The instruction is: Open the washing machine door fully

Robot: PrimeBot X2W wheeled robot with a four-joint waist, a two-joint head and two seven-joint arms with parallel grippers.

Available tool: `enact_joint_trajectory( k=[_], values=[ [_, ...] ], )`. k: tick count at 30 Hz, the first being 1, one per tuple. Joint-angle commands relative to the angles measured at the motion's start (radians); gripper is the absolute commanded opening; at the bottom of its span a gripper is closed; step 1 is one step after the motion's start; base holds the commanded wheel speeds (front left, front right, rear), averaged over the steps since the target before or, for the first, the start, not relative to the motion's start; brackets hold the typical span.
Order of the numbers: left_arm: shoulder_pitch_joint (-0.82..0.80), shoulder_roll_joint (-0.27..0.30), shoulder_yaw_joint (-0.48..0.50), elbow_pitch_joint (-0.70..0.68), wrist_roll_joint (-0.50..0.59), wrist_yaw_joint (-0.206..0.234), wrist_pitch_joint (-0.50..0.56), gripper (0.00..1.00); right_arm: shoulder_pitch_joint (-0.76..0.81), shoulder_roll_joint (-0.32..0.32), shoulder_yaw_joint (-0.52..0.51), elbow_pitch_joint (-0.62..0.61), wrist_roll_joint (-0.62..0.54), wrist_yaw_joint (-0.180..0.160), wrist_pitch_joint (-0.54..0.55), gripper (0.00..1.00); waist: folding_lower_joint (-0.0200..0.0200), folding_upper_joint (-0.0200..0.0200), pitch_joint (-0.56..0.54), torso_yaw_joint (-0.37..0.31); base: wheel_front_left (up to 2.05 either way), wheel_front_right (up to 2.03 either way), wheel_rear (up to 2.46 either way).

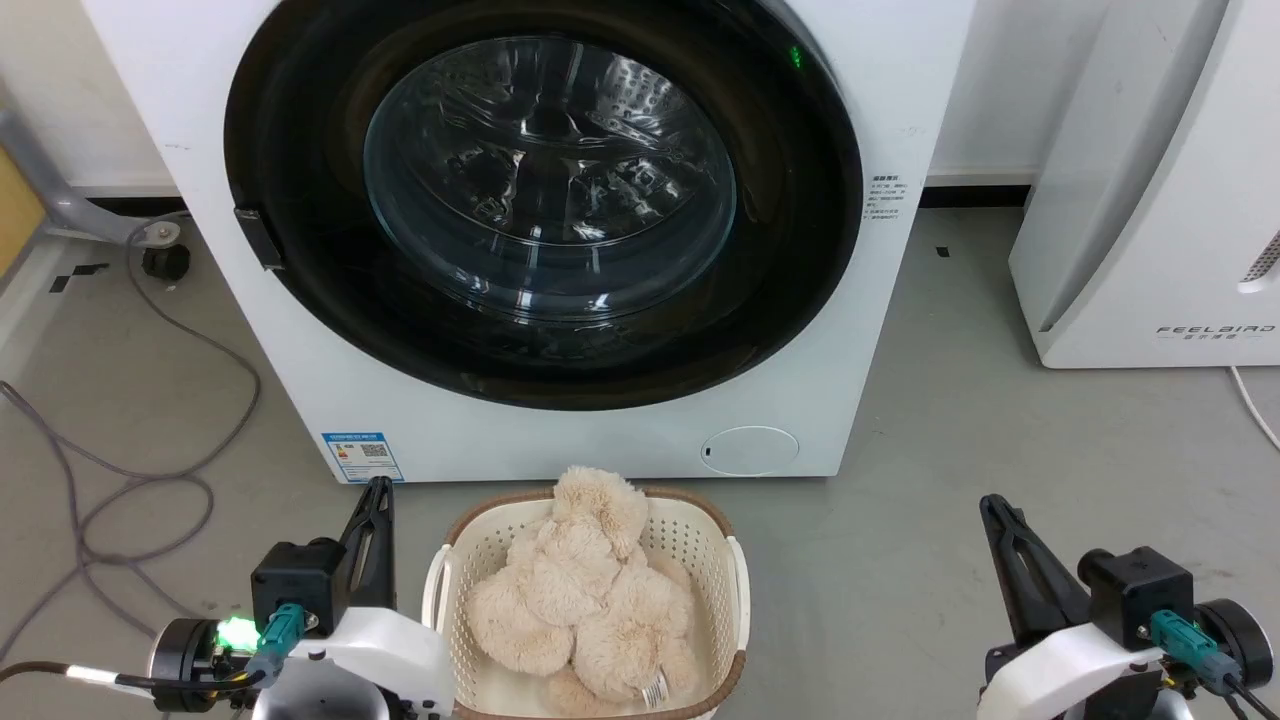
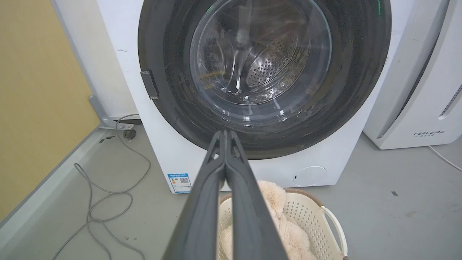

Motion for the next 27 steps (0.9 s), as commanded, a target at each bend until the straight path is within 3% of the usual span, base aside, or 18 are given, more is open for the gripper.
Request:
enact_joint_trajectory(
  k=[1,6,7,18,19,20,27],
  values=[
    [0.018,0.000,0.000,-0.004,0.003,-0.004,0.000,0.00,-0.012,0.002,0.000,-0.004,-0.008,0.001,0.001,0.00,0.0000,0.0000,0.000,0.000,0.00,0.00,0.00],
    [0.018,0.000,0.000,-0.004,0.003,-0.004,0.000,0.00,-0.012,0.002,0.000,-0.004,-0.008,0.001,0.001,0.00,0.0000,0.0000,0.000,0.000,0.00,0.00,0.00],
    [0.000,0.000,0.000,0.000,0.000,0.000,0.000,1.00,0.000,0.000,0.000,0.000,0.000,0.000,0.000,1.00,0.0000,0.0000,0.000,0.000,0.00,0.00,0.00],
    [-0.007,0.000,-0.020,0.019,-0.011,0.003,-0.019,1.00,0.004,0.000,-0.004,0.011,0.009,0.000,-0.014,1.00,0.0000,0.0000,0.000,-0.002,0.00,0.00,0.00],
    [-0.008,0.000,-0.022,0.021,-0.012,0.003,-0.021,1.00,0.005,0.000,-0.005,0.013,0.010,0.000,-0.016,0.09,0.0000,0.0000,0.000,-0.002,0.00,0.00,0.00],
    [-0.009,0.000,-0.024,0.023,-0.013,0.004,-0.023,1.00,0.005,0.000,-0.005,0.014,0.011,0.000,-0.017,0.00,0.0000,0.0000,0.000,-0.002,0.00,0.00,0.00],
    [-0.013,0.000,-0.038,0.035,-0.019,0.006,-0.038,1.00,0.008,0.000,-0.006,0.022,0.022,0.000,-0.028,0.00,0.0000,0.0000,0.000,-0.002,0.00,0.00,0.00]
  ],
)
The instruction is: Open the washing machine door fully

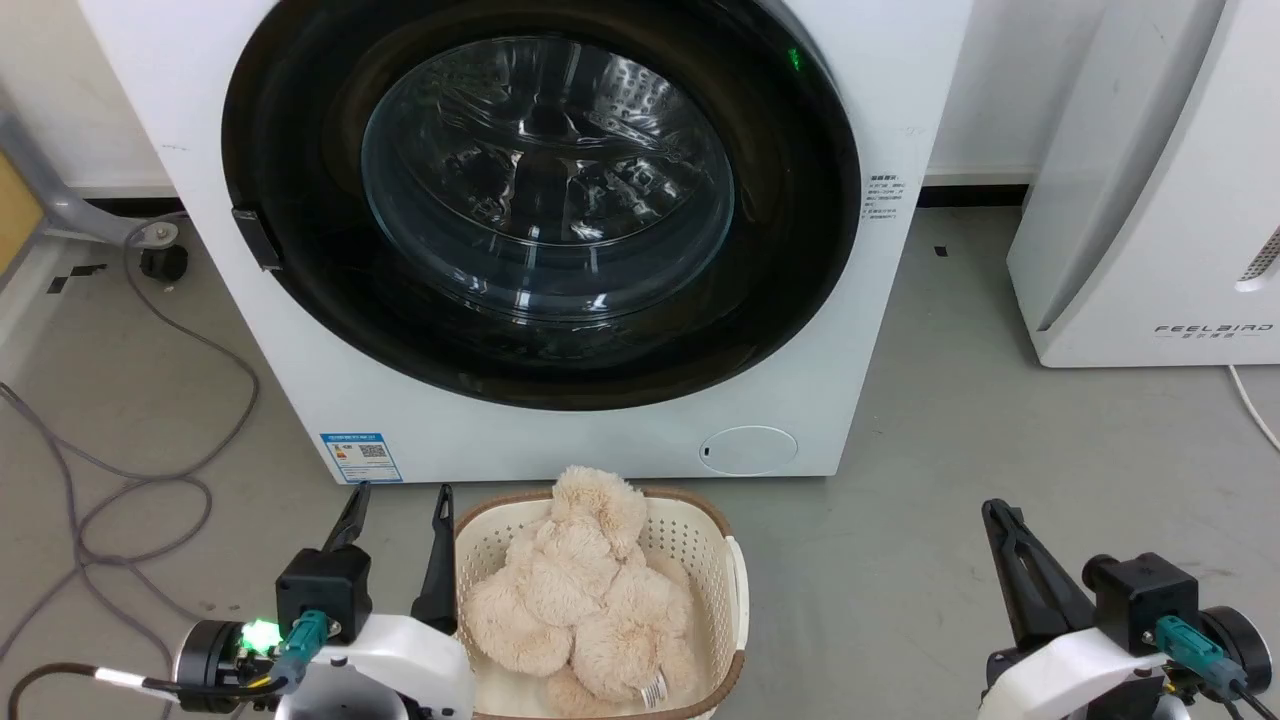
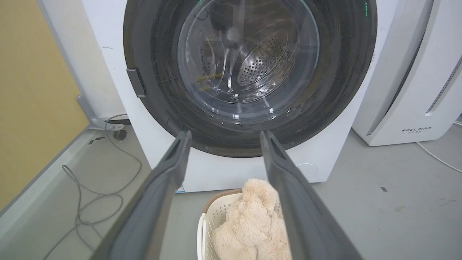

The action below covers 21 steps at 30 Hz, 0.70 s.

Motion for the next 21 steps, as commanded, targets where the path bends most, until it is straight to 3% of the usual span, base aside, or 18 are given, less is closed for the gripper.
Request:
enact_joint_trajectory(
  k=[1,6,21],
  values=[
    [-0.012,0.000,-0.007,0.005,-0.009,0.004,-0.011,1.00,0.006,0.000,-0.001,0.003,0.011,0.000,-0.010,0.00,0.0000,0.0000,0.000,0.000,0.00,0.00,0.00],
    [-0.015,0.000,-0.016,0.014,-0.014,0.005,-0.022,1.00,0.004,0.000,0.006,0.000,0.073,0.000,-0.026,0.00,0.0000,0.0000,0.000,0.000,0.00,0.00,0.00],
    [-0.033,0.000,-0.040,0.033,-0.027,0.011,-0.053,1.00,-0.056,0.001,-0.043,-0.008,0.401,0.000,-0.062,0.00,0.0000,0.0000,0.014,0.001,0.00,0.00,0.00]
  ],
)
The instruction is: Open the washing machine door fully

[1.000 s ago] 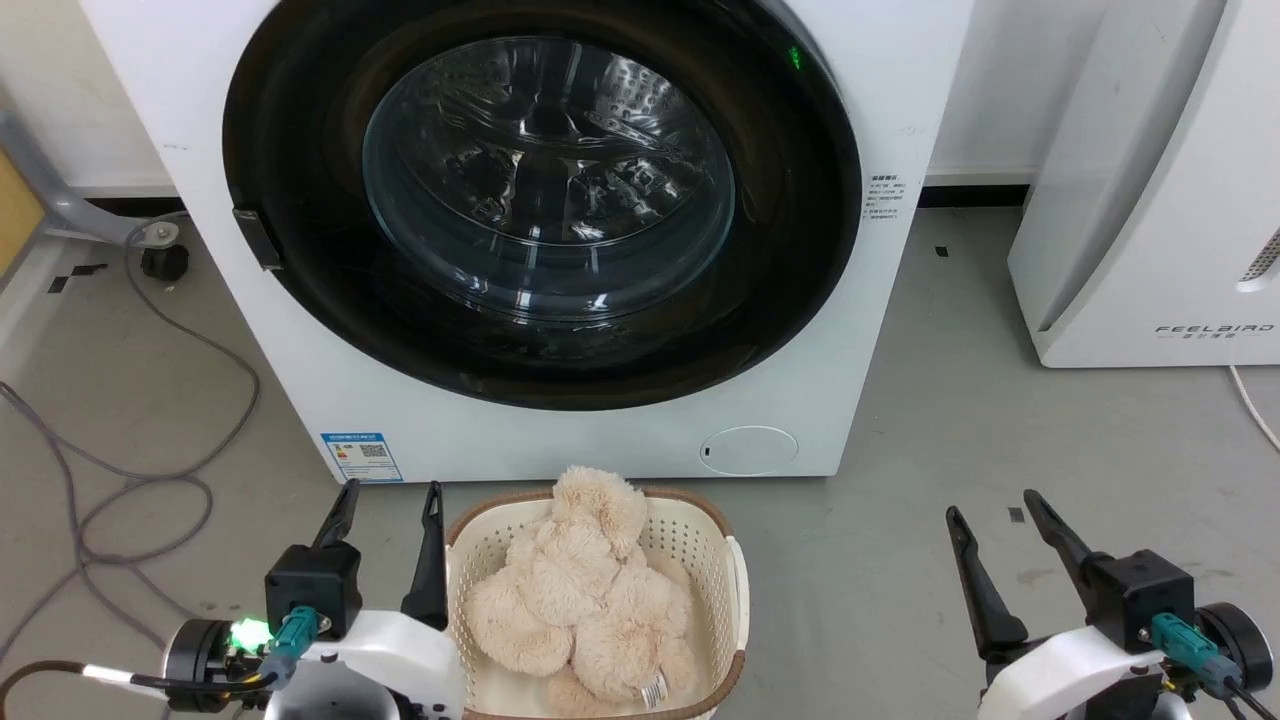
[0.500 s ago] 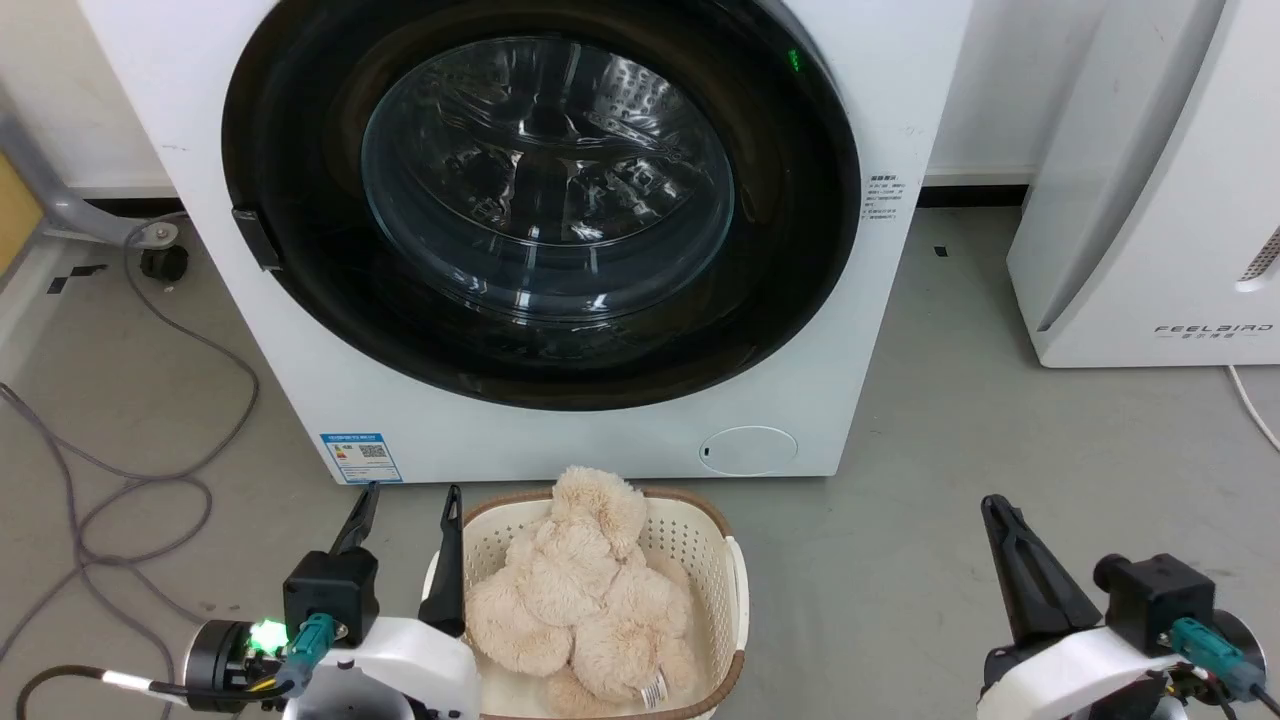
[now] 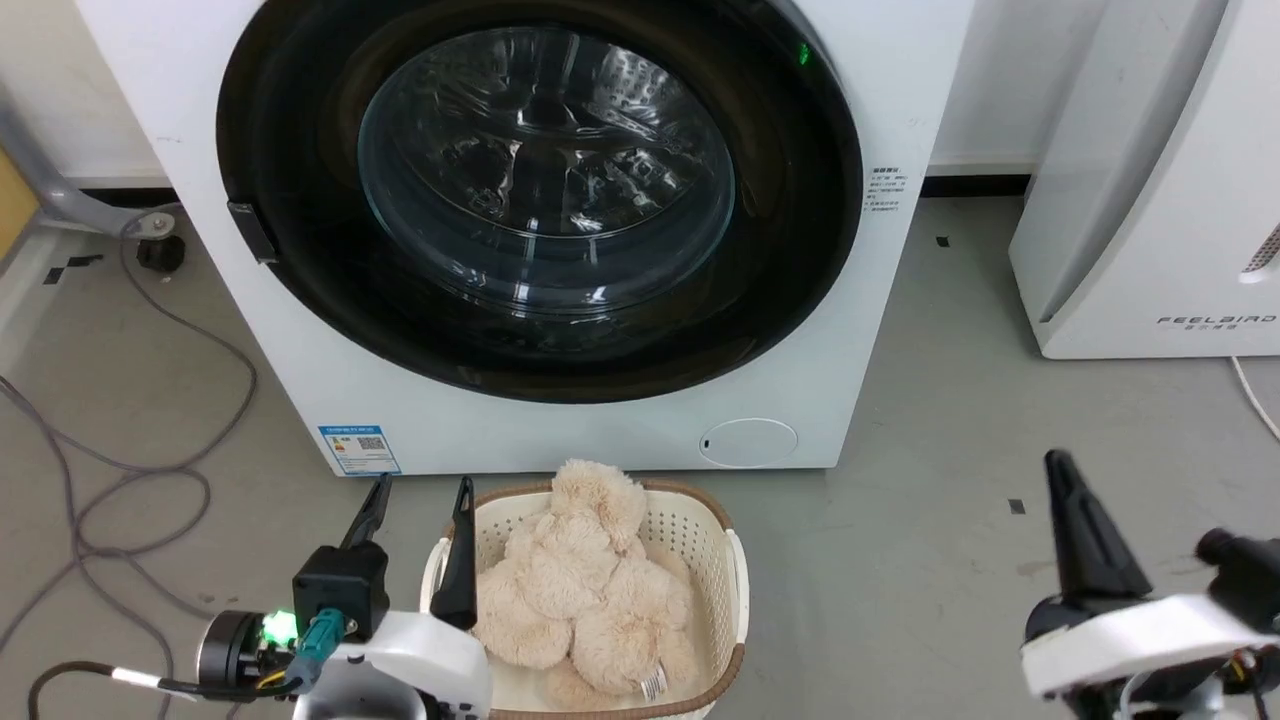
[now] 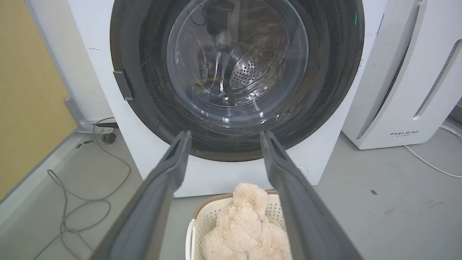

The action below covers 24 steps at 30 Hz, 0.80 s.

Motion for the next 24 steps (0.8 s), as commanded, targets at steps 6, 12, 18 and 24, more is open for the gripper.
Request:
enact_joint_trajectory(
  k=[6,12,18,24],
  values=[
    [-0.030,0.001,-0.011,0.005,-0.006,0.007,-0.022,1.00,-0.089,-0.003,-0.038,0.026,0.135,0.000,-0.020,0.00,0.0000,-0.0001,0.023,-0.002,0.00,0.00,0.00],
    [-0.054,0.001,-0.021,0.005,-0.007,0.010,-0.034,1.00,-0.197,-0.026,-0.057,0.091,0.240,0.000,-0.001,0.00,0.0000,-0.0001,0.059,-0.002,0.00,0.00,0.00],
    [-0.081,0.001,-0.026,0.003,-0.004,0.012,-0.047,1.00,-0.321,-0.057,-0.064,0.174,0.335,0.000,0.026,0.00,0.0000,-0.0001,0.092,-0.001,0.00,0.00,0.00],
    [-0.098,0.001,-0.033,-0.005,-0.002,0.014,-0.057,1.00,-0.436,-0.083,-0.072,0.260,0.420,0.000,0.050,0.00,0.0000,-0.0001,0.116,0.003,0.00,0.00,0.00]
  ],
)
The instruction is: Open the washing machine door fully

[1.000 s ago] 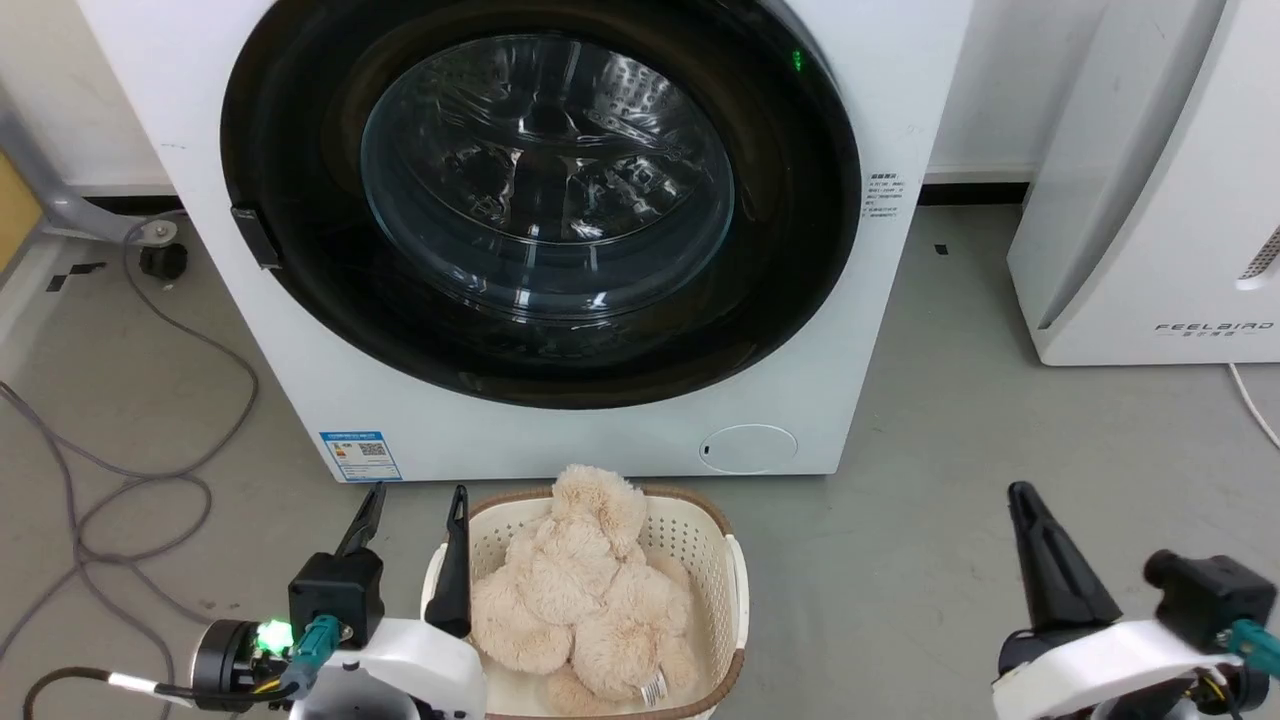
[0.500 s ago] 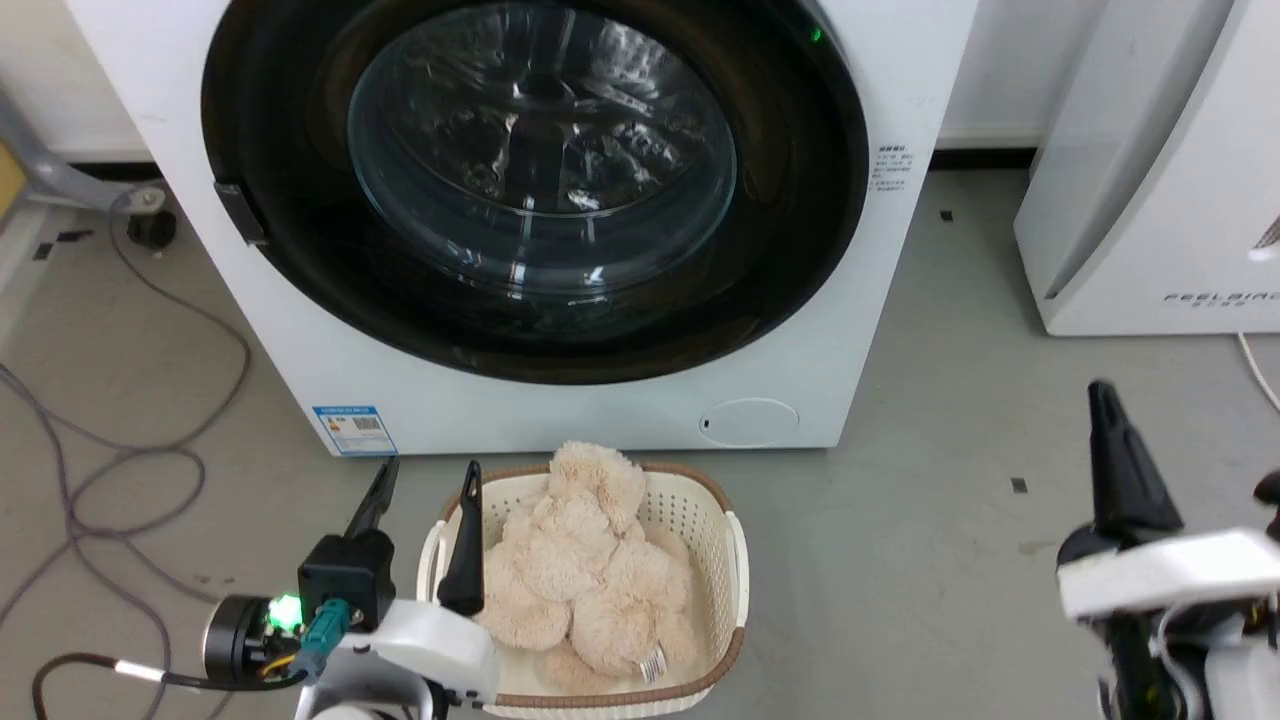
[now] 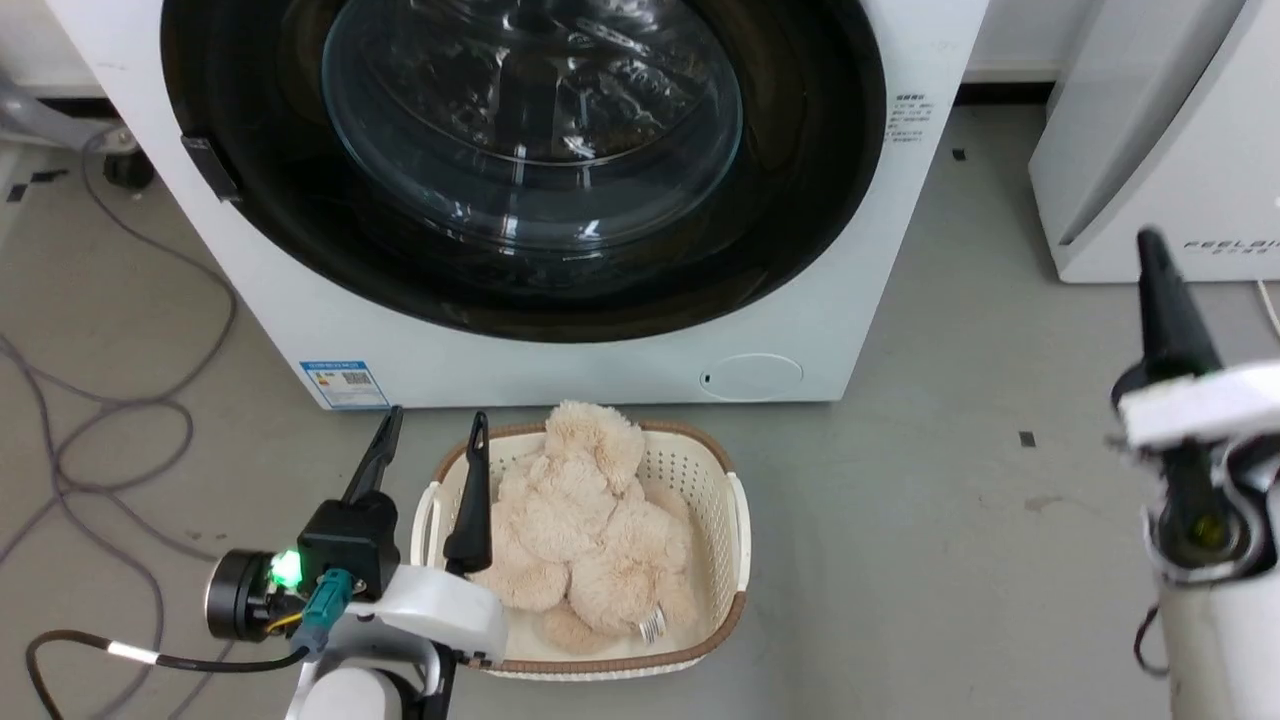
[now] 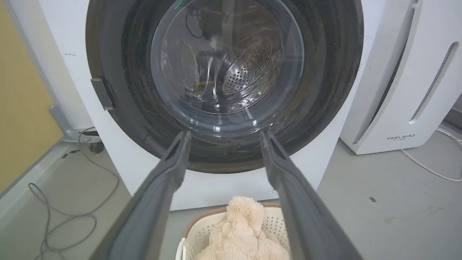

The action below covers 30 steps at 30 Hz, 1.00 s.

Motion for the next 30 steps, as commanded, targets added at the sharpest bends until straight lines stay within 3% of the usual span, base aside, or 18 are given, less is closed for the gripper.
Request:
enact_joint_trajectory(
  k=[1,13,23,30],
  values=[
    [-0.017,0.001,-0.005,-0.004,0.000,0.004,-0.008,1.00,-0.035,-0.009,-0.005,0.014,0.030,0.000,0.002,0.00,0.0000,0.0000,0.007,0.001,0.00,0.00,0.00],
    [-0.069,0.001,-0.031,-0.017,-0.004,0.013,-0.033,1.00,-0.355,-0.066,-0.002,0.261,0.261,0.001,0.107,0.00,0.0000,0.0000,0.087,0.021,0.00,0.00,0.00],
    [-0.109,0.001,-0.058,-0.016,-0.012,0.024,-0.054,1.00,-0.597,-0.099,0.076,0.441,0.366,0.001,0.238,0.00,0.0000,0.0000,0.144,0.044,0.00,0.00,0.00],
    [-0.137,0.001,-0.077,-0.016,-0.020,0.034,-0.069,1.00,-0.752,-0.095,0.170,0.512,0.378,0.001,0.297,0.00,0.0000,0.0000,0.188,0.051,0.00,0.00,0.00]
  ],
)
